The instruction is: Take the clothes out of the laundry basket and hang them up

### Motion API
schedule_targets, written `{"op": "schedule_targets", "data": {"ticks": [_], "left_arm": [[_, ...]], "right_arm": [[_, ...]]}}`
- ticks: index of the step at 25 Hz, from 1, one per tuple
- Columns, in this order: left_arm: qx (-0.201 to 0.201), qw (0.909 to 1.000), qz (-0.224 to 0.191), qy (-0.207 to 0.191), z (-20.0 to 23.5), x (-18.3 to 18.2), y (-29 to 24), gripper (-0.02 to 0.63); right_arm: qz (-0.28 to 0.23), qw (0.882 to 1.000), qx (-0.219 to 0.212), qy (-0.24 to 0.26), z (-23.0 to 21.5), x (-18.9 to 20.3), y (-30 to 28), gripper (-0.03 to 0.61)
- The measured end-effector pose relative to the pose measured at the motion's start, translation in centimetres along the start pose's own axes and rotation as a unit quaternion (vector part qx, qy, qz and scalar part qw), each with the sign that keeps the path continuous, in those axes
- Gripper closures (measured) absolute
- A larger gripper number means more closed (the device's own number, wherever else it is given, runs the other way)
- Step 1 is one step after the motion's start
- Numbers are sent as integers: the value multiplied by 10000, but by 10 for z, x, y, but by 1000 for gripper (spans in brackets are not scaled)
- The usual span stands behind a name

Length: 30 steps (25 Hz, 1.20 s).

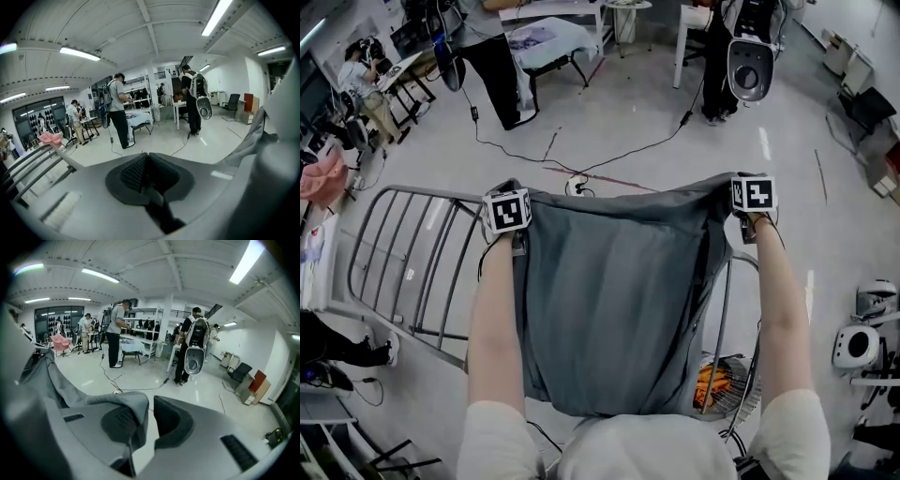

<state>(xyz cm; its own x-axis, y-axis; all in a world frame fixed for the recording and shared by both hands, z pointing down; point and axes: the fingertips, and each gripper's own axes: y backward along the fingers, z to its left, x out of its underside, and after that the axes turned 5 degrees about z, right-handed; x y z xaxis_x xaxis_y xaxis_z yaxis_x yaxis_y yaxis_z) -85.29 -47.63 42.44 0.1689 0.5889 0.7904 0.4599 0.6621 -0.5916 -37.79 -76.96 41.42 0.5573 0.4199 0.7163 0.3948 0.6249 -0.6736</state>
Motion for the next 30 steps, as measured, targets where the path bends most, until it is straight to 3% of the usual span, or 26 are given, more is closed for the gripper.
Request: {"op": "schedule_targets", "data": {"ticks": [2, 5, 7, 9, 12, 18, 20, 26, 30], "left_arm": [[76, 9999, 88, 70, -4, 5, -3, 572], [328, 9990, 225, 200, -12, 10, 1, 419], [401, 9987, 223, 239, -11, 12, 6, 381], [442, 9986, 181, 246, -7, 15, 12, 339], [510, 9982, 117, 276, -5, 18, 21, 313], [498, 9975, -189, 463, -8, 15, 49, 311], [578, 9963, -322, 544, -10, 14, 64, 331], [869, 9907, -755, 724, -18, 19, 120, 565], [1123, 9859, -1059, 653, -25, 28, 166, 601]], "right_arm": [[225, 9997, -75, -18, 3, 16, -7, 474], [585, 9979, -251, 91, 7, 40, -12, 412], [824, 9954, -453, 158, 12, 57, -10, 352], [979, 9931, -604, 214, 17, 71, -6, 340], [988, 9932, -582, 189, 12, 80, 4, 322], [516, 9976, -423, -172, 0, 76, 36, 325], [254, 9985, -395, -278, 3, 73, 51, 336], [-619, 9944, -387, -768, 24, 72, 112, 437], [-1089, 9907, -311, -758, 48, 83, 164, 535]]}}
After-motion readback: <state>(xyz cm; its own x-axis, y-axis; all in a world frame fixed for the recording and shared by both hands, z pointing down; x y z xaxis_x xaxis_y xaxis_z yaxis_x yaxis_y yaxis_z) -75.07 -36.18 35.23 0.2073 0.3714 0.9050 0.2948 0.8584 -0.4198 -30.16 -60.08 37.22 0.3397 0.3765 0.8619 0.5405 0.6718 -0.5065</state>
